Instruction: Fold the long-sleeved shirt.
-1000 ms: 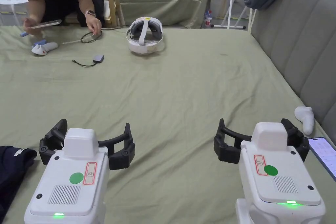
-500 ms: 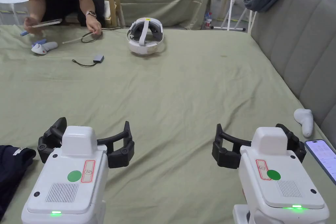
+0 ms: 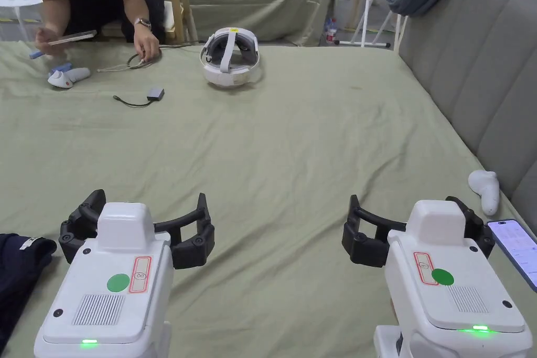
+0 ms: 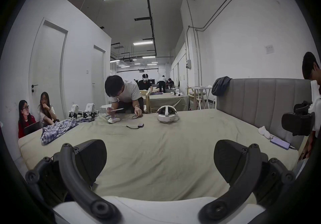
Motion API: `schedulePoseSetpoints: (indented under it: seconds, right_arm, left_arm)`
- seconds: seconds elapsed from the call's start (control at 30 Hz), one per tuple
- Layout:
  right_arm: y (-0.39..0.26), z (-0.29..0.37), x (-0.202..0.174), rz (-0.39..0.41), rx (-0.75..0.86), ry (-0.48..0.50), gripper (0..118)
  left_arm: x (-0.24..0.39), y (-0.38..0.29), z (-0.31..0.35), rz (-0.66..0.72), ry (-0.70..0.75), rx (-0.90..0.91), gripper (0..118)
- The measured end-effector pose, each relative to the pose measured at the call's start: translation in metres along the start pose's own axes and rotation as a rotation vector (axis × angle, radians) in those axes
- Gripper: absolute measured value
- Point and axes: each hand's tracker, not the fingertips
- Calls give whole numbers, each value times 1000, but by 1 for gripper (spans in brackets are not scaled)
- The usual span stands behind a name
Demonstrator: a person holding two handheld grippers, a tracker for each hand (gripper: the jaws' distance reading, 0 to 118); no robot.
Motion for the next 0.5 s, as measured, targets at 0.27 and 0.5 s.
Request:
schedulePoseSetpoints:
  seconds: [0.27,0.5]
  right_arm:
    - [1,1,-1,-3,14,3,118]
    - [3,-1,-3,13,20,10,118]
  left_arm:
    - [1,2,1,-16,-10,14,111]
    - [0,3,1,8,-17,6,111]
